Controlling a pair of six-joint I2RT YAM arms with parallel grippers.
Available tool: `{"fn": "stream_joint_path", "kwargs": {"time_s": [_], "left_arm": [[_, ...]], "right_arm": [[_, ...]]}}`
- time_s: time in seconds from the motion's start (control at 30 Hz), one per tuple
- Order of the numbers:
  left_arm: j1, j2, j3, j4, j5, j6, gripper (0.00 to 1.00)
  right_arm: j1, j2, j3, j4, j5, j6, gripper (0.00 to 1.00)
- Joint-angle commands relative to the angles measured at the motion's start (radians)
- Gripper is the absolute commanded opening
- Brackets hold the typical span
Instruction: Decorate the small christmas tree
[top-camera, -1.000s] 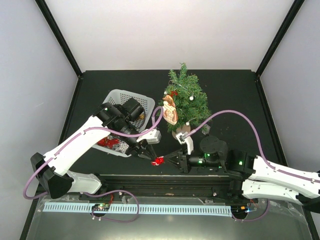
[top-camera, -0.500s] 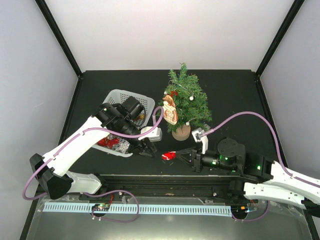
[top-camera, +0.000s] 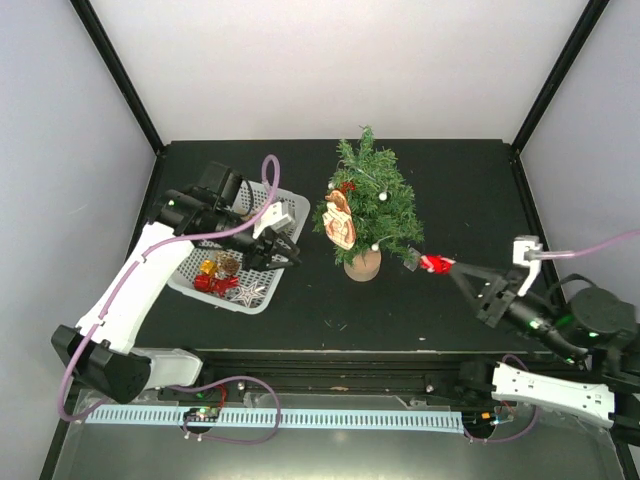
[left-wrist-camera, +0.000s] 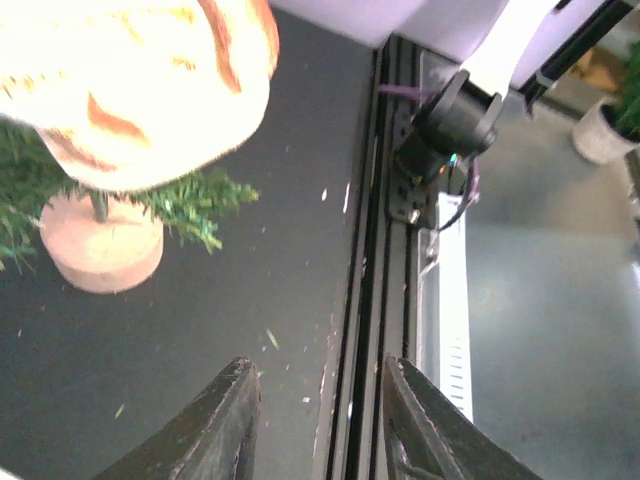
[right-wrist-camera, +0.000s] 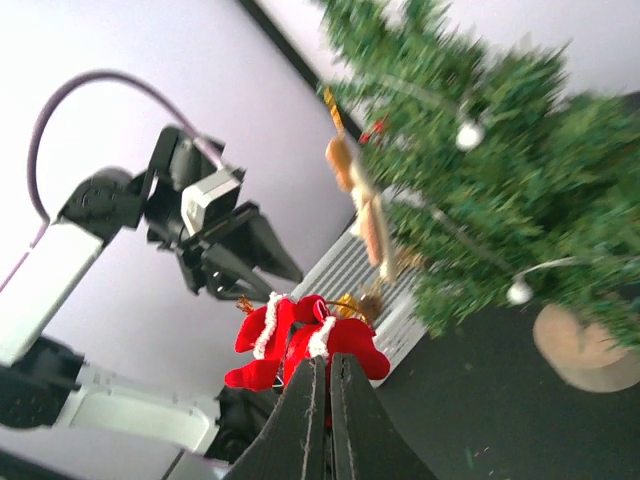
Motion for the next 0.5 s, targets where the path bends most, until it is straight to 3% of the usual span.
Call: {"fn": "stream_joint_path", "kwargs": {"time_s": [0.0,0.2,0.47], "left_arm": [[0.038,0.057,0.077,0.017,0.178,-0.026,0.36],[0.078,0.175,0.162,-0.071,0.260,0.047,0.36],[0.141,0.196,0.205,0.040,0.230,-0.051,0.37]], "right_arm": [[0.005,-0.010,0.085,-0.174,0.207,-0.017,0.01],[0.005,0.067,0.153,-0.234,0.288,-0.020,0.01],[-0.001,0.308,0.255,-0.323,0.413,-0.016,0.01]]}}
